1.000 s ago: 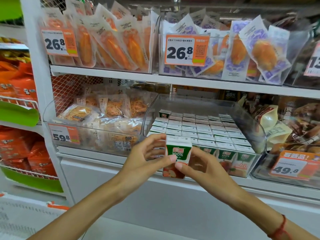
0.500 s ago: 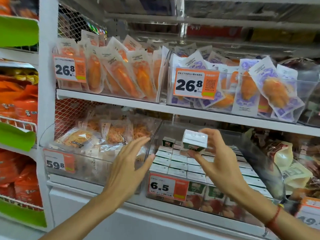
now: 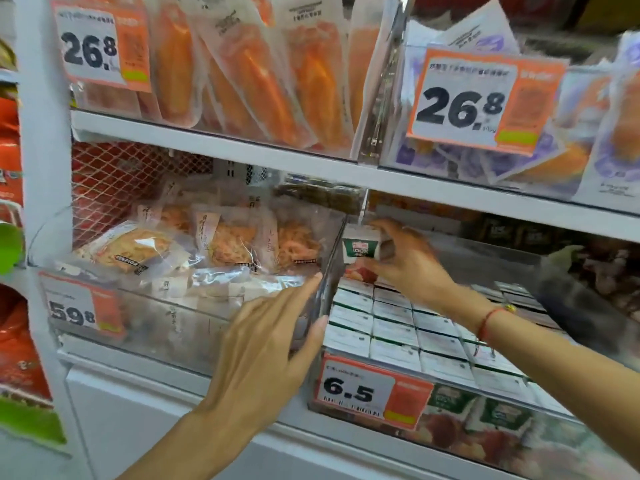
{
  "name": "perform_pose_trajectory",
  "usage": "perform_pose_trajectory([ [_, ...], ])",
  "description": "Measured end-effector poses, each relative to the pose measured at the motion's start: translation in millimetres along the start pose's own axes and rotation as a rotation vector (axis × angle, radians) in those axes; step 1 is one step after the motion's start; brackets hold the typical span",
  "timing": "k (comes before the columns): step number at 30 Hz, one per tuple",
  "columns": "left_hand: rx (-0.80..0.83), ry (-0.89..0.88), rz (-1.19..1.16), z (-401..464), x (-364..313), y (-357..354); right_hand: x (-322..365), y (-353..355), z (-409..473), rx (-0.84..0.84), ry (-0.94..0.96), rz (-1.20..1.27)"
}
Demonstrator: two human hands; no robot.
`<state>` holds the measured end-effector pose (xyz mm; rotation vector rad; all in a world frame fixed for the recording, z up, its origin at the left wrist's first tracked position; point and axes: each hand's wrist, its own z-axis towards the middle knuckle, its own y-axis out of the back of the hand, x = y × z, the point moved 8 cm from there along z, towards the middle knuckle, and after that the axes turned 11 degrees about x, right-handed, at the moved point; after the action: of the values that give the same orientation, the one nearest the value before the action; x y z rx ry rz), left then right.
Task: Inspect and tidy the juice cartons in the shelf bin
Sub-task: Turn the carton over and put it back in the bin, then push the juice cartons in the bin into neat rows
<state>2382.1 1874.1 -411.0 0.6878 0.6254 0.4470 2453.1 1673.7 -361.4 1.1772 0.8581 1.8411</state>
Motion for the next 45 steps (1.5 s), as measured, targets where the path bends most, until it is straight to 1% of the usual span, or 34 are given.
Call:
perform_pose_trajectory([
  [3, 0.01, -0.008, 0.03, -3.1, -0.5, -0.3, -4.7, -5.4, 12.2, 0.026, -0.013, 0.147],
  [7, 0.003, -0.004, 0.034, -3.3, -0.8, -0.8, -21.2, -5.6, 16.3, 0.075, -0.14, 0.237],
  [9, -0.011, -0.004, 0.024, -3.4, -1.4, -0.5, -28.3, -9.9, 12.4, 0.158, -0.183, 0.179],
  [11, -0.016, 0.002, 0.018, -3.1, -1.4, -0.9, -31.5, -17.1, 7.9, 0.234, -0.161, 0.088],
  [15, -0.002, 0.017, 0.026, -3.4, 0.2, -2.4, -35.3, -24.0, 3.5, 0.242, -0.134, -0.034],
  [18, 0.002, 0.022, 0.022, -3.2, 1.0, -2.5, -37.6, -31.0, 4.1, 0.293, -0.116, -0.11],
  [26, 0.004, 0.027, 0.016, -3.5, 1.4, -2.5, -45.1, -33.6, 2.2, 0.345, -0.125, -0.121],
  [28, 0.001, 0.027, 0.019, -3.3, 1.4, -3.1, -42.9, -25.1, 9.6, 0.285, -0.111, -0.097],
  [30, -0.006, 0.023, 0.021, -2.7, 1.4, -3.5, -43.5, -14.2, 20.9, 0.2, -0.109, -0.133],
  [31, -0.011, 0.019, 0.019, -2.5, 1.5, -3.5, -44.6, -12.0, 27.1, 0.19, -0.109, -0.162],
  [32, -0.012, 0.016, 0.016, -2.5, 1.8, -3.8, -46.9, -13.4, 33.3, 0.212, -0.112, -0.181],
  [36, -0.002, 0.023, -0.006, -3.2, 4.0, -5.3, -63.3, -35.1, 48.1, 0.447, -0.181, -0.211],
  [37, 0.001, 0.027, -0.005, -3.5, 4.7, -5.8, -66.5, -38.0, 50.2, 0.477, -0.19, -0.211],
  [42, 0.001, 0.027, 0.006, -3.5, 4.9, -7.4, -76.9, -35.2, 59.5, 0.441, -0.19, -0.18],
  [45, -0.012, 0.017, 0.014, -3.2, 4.8, -7.7, -74.8, -40.1, 59.4, 0.449, -0.166, -0.214],
])
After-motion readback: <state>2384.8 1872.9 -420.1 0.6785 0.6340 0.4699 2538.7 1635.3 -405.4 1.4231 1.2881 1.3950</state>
